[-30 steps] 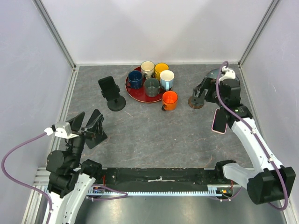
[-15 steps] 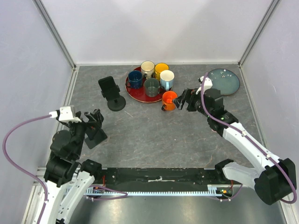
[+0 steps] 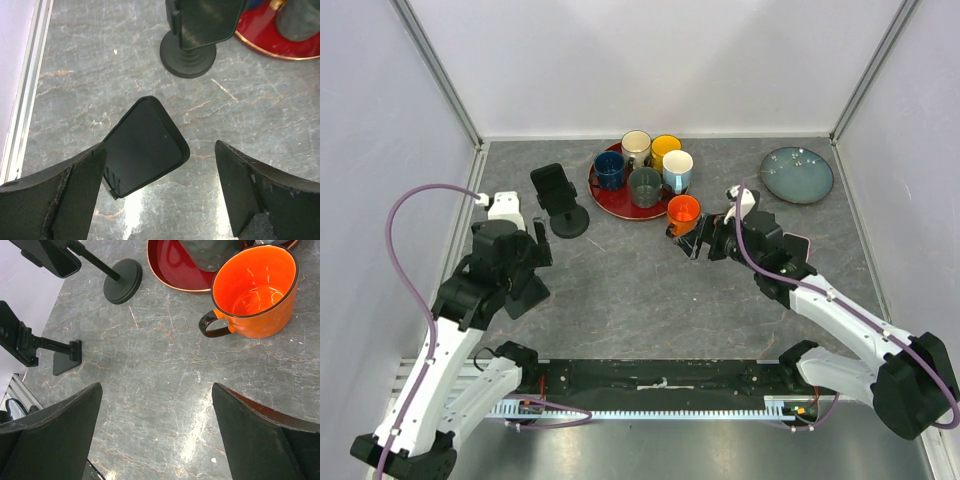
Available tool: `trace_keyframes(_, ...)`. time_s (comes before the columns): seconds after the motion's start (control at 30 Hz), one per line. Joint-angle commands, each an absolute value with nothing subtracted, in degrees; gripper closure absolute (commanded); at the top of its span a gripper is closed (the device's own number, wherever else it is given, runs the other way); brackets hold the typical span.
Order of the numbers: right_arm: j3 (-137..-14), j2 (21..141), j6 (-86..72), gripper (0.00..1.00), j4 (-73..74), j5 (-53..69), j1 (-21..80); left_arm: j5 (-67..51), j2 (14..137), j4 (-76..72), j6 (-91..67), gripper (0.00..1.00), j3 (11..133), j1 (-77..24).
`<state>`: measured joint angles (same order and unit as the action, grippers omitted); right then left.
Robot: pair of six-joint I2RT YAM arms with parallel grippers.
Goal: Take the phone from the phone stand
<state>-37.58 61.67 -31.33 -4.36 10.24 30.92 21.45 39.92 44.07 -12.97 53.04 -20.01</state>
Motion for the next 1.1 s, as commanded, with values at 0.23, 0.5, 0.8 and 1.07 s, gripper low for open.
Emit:
trace_keyframes(0.23, -35.1, 60.0, -31.3, 0.02, -9.9, 10.5, 31.2, 25.6, 45.4, 49.5, -15.9, 0.08, 55.3, -21.9)
trace_keyframes(0.5, -33.9, 59.9, -31.8, 0.02, -10.3, 10.2, 31.2, 29.1, 46.9, 49.2, -18.0, 0.12, 54.7, -24.9)
trace_keyframes(0.8, -33.0, 61.4, -32.3, 0.02, -11.4, 10.6, 31.2, 33.0, 49.1, 48.9, -18.8, 0.14, 53.7, -27.9)
trace_keyframes(1.07, -32.4, 62.8, -32.6, 0.02, -12.4, 11.2, 31.3, 38.1, 51.8, 48.9, -18.9, 0.16, 52.5, -29.4)
